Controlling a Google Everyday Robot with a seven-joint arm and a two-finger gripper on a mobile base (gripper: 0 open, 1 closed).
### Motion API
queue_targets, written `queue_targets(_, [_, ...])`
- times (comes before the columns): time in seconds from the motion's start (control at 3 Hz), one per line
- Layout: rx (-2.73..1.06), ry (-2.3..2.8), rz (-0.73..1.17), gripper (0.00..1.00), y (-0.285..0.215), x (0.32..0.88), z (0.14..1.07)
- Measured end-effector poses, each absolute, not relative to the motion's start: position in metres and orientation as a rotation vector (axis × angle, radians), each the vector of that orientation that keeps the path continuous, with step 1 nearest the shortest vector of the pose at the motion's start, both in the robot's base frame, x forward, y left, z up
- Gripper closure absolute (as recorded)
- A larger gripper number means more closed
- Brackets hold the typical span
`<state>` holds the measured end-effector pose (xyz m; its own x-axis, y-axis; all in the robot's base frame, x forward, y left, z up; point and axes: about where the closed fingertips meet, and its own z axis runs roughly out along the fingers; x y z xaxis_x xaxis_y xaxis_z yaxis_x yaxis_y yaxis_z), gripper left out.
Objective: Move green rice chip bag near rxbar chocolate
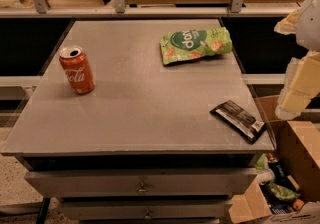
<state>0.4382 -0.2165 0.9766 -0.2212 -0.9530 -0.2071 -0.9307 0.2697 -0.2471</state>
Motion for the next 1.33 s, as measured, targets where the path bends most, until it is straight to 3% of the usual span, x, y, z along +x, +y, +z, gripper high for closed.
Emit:
queue_targets(0.67, [-1.715,2.222,-0.159,0.0,-0.216,0.44,0.979])
queue_targets(1.33, [-1.716,2.059,-0.472,0.0,-0.224,0.476,0.973])
